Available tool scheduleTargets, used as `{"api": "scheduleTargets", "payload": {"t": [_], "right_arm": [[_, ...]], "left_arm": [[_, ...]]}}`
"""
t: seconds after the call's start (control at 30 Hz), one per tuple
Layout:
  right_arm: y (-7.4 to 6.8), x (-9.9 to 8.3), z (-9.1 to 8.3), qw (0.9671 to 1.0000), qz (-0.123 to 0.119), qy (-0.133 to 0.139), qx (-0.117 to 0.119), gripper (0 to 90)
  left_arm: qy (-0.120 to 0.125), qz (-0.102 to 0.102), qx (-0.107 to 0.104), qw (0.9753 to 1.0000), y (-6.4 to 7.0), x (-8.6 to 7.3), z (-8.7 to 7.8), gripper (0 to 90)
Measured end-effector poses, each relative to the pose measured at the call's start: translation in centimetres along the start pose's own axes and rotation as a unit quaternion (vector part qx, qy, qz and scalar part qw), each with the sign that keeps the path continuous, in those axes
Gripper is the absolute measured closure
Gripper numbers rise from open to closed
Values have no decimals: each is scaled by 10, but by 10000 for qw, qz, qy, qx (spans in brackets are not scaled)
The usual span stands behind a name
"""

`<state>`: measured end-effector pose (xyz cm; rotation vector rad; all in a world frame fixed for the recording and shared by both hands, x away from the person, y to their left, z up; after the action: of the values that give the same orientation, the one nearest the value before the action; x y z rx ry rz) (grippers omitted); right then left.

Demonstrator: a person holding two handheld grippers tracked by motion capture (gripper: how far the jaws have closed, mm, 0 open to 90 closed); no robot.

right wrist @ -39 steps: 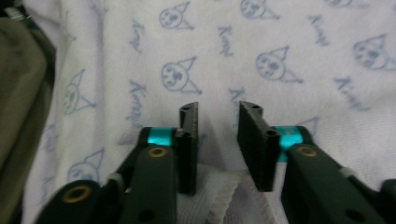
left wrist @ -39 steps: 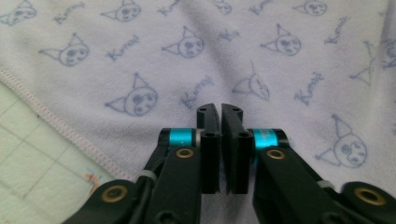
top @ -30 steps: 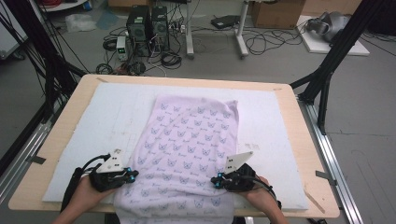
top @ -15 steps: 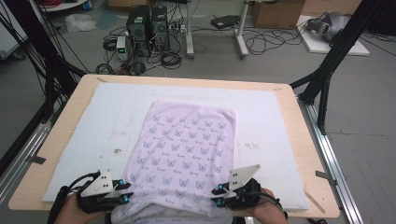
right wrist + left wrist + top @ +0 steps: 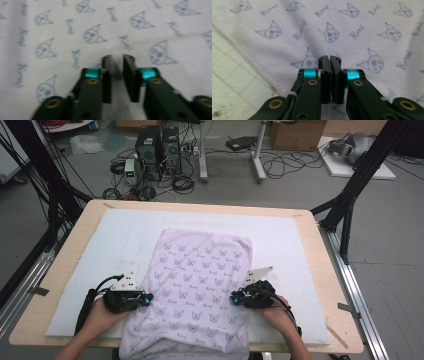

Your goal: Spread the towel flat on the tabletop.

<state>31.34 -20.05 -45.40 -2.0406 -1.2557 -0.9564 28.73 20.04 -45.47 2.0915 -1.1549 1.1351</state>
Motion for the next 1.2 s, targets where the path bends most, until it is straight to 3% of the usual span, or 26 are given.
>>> {"api": "scheduleTargets", "payload": {"t": [0.23,0.4,0.47,0.57,0.63,0.73,0.77,0.87,0.93,1.0,1.03,1.07,1.13,1.2], "right_arm": [[-2,2,0,9999,-168,-12,9,876],[-15,3,-2,9992,-270,-74,299,895],[-24,2,-5,9986,-347,-95,384,839],[-34,2,-15,9980,-308,189,521,770],[-42,0,-22,9967,-358,324,647,719],[-57,-6,-28,9957,-434,344,745,662],[-60,-9,-28,9961,-477,276,693,623],[-61,-17,-20,9976,-507,-19,460,629],[-60,-19,-17,9979,-451,45,455,634],[-55,-16,-19,9987,-344,156,346,629],[-51,-15,-20,9989,-309,236,249,614],[-46,-13,-20,9993,-226,275,141,567],[-35,-10,-15,9996,-40,244,-97,511],[-28,-9,-6,9998,95,160,-88,561]], "left_arm": [[27,-109,79,9999,9,-11,-18,883],[26,-33,18,10000,22,-16,-29,880],[64,0,4,10000,24,-16,-31,864],[139,-2,44,9999,24,-14,-34,687],[184,5,34,9998,23,-14,-35,639],[95,5,14,10000,21,-16,-32,654],[37,-11,-14,10000,21,-17,-29,678],[40,-47,-36,10000,18,-17,-25,804],[60,-10,-18,10000,18,-16,-25,811],[71,-53,40,10000,17,-15,-24,719],[38,-60,108,9999,16,-15,-22,630],[62,-95,132,9998,15,-15,-20,571],[50,-91,171,9998,15,-13,-17,531],[42,-62,229,9997,16,-10,-14,590]]}}
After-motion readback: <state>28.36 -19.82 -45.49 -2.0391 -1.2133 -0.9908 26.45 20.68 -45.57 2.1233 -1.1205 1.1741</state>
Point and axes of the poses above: each handheld gripper's, and its own axes: z roughly forward along the jaws, x roughly out of its top, y roughly to its right, the point moved 2 cm from there along z, roughly forward along the jaws, and after that the axes turned 10 degrees about y, right-handed, at the moved point
